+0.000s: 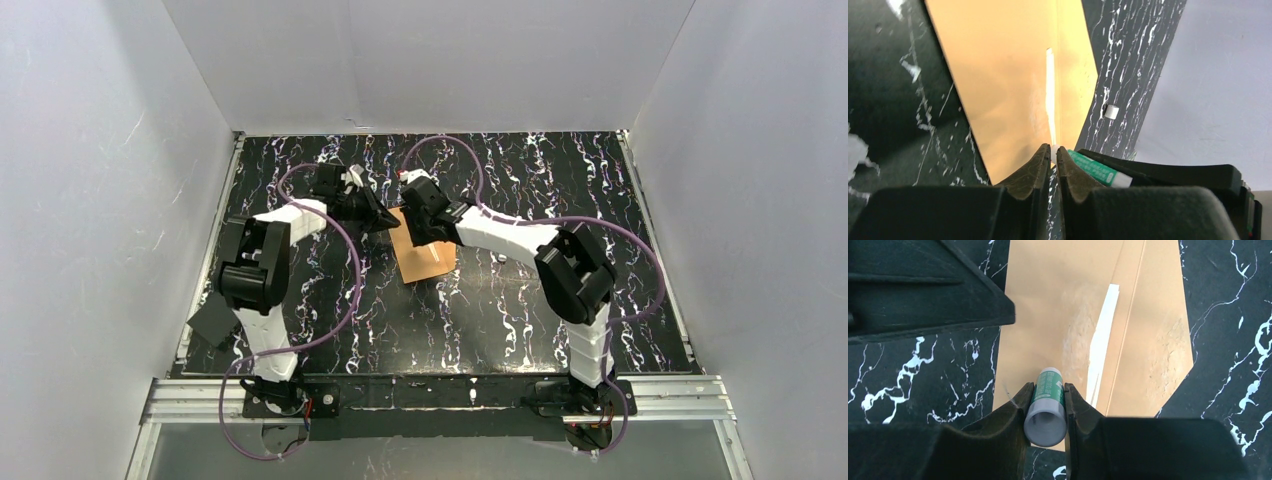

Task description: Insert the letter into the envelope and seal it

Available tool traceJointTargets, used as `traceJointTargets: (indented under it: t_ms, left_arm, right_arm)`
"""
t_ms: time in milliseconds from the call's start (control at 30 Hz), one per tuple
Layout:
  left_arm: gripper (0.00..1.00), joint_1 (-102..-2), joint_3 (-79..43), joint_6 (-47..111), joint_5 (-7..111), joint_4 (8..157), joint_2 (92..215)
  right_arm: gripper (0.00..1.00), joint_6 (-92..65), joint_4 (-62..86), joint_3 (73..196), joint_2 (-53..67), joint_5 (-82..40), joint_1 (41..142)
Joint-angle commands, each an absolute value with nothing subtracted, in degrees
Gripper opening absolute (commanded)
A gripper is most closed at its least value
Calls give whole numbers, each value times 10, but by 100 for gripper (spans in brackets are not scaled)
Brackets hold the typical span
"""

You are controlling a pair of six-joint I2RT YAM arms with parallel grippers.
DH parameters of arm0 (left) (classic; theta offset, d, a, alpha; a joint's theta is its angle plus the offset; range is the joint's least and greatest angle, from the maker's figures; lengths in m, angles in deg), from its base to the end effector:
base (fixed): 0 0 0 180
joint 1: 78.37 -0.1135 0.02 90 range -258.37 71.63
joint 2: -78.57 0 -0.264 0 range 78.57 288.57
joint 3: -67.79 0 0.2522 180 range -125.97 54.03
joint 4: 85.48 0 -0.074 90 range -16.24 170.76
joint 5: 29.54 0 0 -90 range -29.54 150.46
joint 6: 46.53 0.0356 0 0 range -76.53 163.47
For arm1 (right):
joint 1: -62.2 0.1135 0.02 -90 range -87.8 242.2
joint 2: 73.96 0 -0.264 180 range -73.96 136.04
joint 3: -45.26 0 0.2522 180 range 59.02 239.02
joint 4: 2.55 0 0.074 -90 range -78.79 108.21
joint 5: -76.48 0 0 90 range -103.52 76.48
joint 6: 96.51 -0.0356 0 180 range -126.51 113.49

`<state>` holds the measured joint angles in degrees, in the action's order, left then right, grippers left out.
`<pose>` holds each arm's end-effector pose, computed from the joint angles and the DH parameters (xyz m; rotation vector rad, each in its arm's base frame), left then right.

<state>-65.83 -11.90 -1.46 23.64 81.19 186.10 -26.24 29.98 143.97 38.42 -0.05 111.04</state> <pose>0.3855 -0.1076 0.1800 -0.3222 2.4137 -1.2282 0.2963 0.3264 0.2196 -0.4861 2.3193 0.3051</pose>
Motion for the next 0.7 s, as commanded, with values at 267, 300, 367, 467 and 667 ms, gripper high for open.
traceJointTargets:
  t_ms: [267,300,367,467,667]
  left_arm:
    - [3,-654,-202,-10,201,819,1949]
    - [3,-654,-199,-16,201,823,1955]
    - [2,-654,-202,-25,203,813,1970]
    - [1,-654,-211,-28,199,775,1991]
    - [2,-655,-201,-23,205,763,2000]
  right_arm:
    - [1,-283,364,1539,442,56,1111]
    - [1,-288,366,1537,444,51,1111]
    - [1,-296,367,1529,446,48,1114]
    - [1,-296,355,1508,439,58,1114]
    - [1,-297,329,1484,447,50,1115]
